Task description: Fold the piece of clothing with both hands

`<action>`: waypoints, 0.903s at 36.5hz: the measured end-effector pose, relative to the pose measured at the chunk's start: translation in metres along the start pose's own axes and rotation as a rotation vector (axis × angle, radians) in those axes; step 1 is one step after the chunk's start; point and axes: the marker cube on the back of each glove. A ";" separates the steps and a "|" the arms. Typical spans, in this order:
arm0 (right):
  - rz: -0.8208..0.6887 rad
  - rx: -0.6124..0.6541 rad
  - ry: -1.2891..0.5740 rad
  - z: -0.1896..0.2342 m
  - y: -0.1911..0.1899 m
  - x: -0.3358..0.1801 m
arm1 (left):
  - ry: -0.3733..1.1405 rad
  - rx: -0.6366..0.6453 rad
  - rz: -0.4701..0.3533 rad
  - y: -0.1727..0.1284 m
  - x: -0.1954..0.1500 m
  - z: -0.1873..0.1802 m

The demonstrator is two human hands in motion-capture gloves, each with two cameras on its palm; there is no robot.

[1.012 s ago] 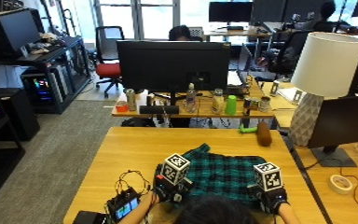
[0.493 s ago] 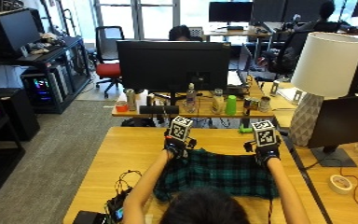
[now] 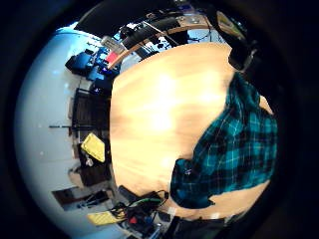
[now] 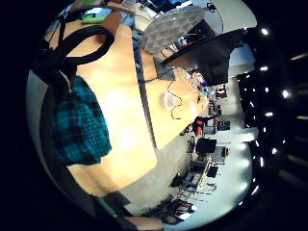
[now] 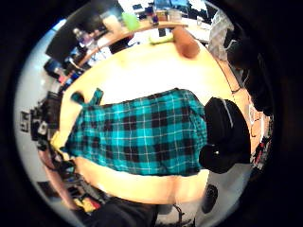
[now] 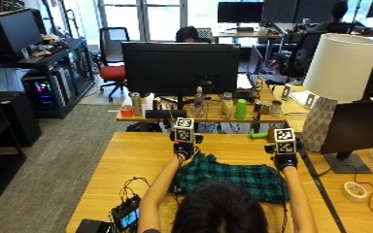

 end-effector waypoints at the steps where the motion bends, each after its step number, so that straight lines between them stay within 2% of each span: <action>1: -0.006 -0.033 -0.008 0.010 -0.004 0.002 | -0.001 -0.012 0.014 0.005 0.002 -0.001; 4: -0.024 -0.149 -0.040 0.039 -0.010 0.011 | -0.018 -0.068 0.072 0.031 0.010 -0.005; 7: -0.032 -0.223 -0.063 0.048 -0.001 0.018 | -0.039 -0.130 0.147 0.060 0.021 -0.002; 10: -0.027 -0.274 -0.079 0.054 0.012 0.023 | -0.067 -0.221 0.214 0.091 0.031 0.011; 12: -0.015 -0.305 -0.108 0.060 0.021 0.024 | -0.096 -0.314 0.225 0.107 0.035 0.027; 16: 0.025 -0.342 -0.173 0.080 0.030 0.021 | -0.156 -0.599 0.160 0.129 0.033 0.062; 18: 0.044 -0.365 -0.183 0.087 0.034 0.020 | -0.171 -0.667 0.127 0.132 0.031 0.074; 23: 0.076 -0.437 -0.161 0.076 0.069 0.015 | -0.205 -0.673 0.047 0.125 0.024 0.100; 25: 0.094 -0.473 -0.162 0.095 0.065 0.012 | -0.209 -0.685 0.031 0.123 0.021 0.108; 27: 0.122 -0.554 -0.165 0.106 0.073 0.009 | -0.179 -0.694 0.018 0.118 0.017 0.119; 31: 0.199 -0.798 -0.189 0.093 0.116 -0.001 | -0.075 -0.696 -0.006 0.110 0.010 0.136; 33: 0.275 -0.835 -0.173 0.098 0.118 -0.001 | -0.060 -0.704 -0.017 0.109 0.008 0.138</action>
